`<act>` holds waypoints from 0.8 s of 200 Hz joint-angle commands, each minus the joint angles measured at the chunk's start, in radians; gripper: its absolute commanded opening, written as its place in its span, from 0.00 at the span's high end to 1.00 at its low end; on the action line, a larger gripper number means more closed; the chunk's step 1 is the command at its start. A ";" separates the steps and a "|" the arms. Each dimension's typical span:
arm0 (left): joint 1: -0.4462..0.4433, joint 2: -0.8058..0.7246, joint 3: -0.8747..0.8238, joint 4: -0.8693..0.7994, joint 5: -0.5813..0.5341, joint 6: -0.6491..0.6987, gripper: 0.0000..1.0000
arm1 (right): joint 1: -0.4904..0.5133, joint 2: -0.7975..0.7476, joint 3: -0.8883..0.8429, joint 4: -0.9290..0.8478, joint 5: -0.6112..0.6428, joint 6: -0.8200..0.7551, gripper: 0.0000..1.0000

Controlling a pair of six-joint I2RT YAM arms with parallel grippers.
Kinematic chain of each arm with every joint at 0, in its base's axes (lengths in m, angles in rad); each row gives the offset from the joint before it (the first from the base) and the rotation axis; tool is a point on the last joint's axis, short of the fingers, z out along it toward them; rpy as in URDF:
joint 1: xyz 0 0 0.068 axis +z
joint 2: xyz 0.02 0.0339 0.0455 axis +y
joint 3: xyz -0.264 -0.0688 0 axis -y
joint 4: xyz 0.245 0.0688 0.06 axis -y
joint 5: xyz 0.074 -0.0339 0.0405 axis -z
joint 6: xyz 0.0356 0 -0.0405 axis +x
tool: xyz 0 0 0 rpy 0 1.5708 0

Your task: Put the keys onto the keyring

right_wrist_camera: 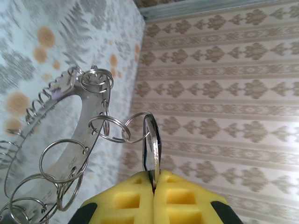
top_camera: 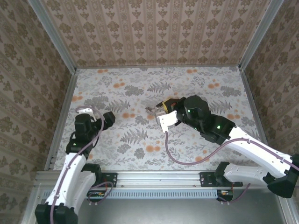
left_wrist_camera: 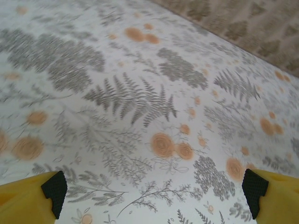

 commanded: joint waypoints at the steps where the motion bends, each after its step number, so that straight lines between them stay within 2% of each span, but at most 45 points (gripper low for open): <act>1: 0.101 0.064 0.068 -0.094 0.185 -0.150 0.00 | 0.037 0.032 0.012 0.020 -0.101 0.233 1.00; 38: 0.229 0.241 0.210 -0.202 0.385 -0.121 0.00 | 0.088 0.160 0.009 0.063 -0.119 0.444 1.00; 74: 0.270 0.353 0.327 -0.282 0.404 -0.071 0.00 | 0.122 0.286 0.006 0.147 -0.169 0.696 1.00; 105: 0.275 0.337 0.304 -0.233 0.415 -0.116 0.00 | 0.061 0.389 -0.026 0.232 -0.176 0.867 1.00; 119: 0.275 0.328 0.291 -0.222 0.420 -0.117 0.00 | 0.003 0.423 -0.035 0.242 -0.173 0.888 1.00; 160: 0.273 0.328 0.271 -0.221 0.415 -0.094 0.00 | -0.140 0.505 -0.026 0.220 -0.125 0.772 1.00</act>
